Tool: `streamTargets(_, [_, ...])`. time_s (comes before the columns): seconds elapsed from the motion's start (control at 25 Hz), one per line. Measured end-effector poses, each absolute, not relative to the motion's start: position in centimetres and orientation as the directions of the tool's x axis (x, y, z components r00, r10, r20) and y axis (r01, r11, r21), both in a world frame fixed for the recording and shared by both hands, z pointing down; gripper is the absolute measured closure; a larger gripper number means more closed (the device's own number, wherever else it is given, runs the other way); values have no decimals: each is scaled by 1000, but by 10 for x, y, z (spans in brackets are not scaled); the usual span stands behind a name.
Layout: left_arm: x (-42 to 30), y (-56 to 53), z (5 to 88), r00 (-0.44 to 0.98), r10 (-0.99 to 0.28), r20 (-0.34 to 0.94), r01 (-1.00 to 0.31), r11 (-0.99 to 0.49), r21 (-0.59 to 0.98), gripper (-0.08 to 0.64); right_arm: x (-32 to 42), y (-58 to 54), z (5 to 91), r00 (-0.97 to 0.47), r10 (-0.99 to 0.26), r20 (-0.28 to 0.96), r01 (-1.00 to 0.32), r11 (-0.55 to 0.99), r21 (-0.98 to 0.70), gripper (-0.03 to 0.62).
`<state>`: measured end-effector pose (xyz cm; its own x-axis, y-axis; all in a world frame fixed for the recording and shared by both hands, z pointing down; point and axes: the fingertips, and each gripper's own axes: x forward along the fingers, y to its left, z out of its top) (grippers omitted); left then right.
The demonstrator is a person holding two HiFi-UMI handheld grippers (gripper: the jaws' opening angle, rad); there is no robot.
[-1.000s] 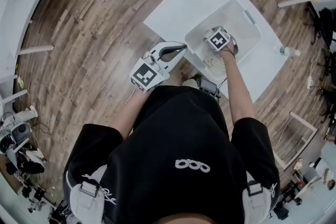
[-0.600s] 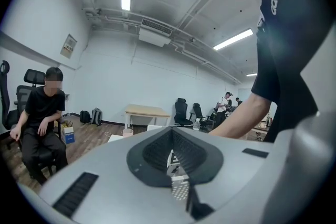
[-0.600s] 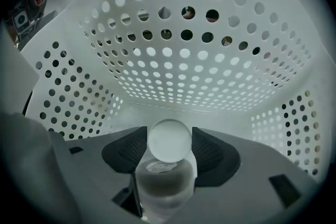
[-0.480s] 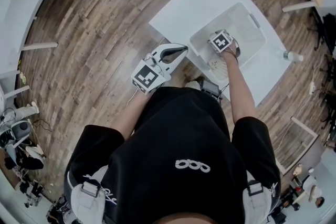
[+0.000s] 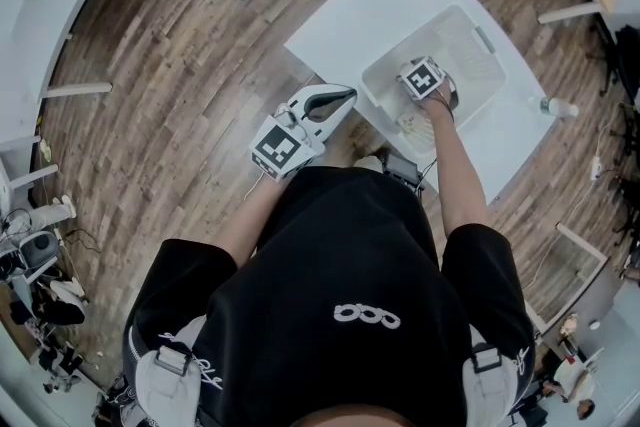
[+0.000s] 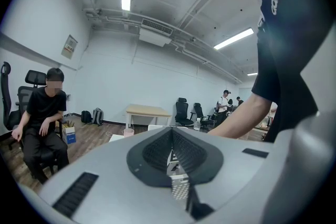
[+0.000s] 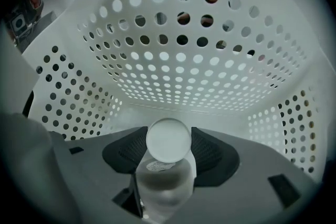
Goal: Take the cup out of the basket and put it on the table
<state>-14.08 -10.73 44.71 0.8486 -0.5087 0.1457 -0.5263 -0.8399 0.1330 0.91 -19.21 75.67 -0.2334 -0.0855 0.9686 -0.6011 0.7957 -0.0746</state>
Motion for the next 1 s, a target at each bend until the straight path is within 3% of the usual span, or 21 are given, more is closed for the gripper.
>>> streamTargets(0.32, [-131,-101,446,865,-482,142,-499,-858,126,551,11,-192,727,-271,-151,950,-634,771,-58,328])
streamTargets(0.64, [-110,-91,444,895,-424,140,-441,-890,121,551,1,-193,630,-373,-377,848,-648,760,53,328])
streamTargets(1.0, [-70,-80,445,940,-305,153,-321,-943,93,552,11,-152,495,-442,-651,618,-714,672,198,328])
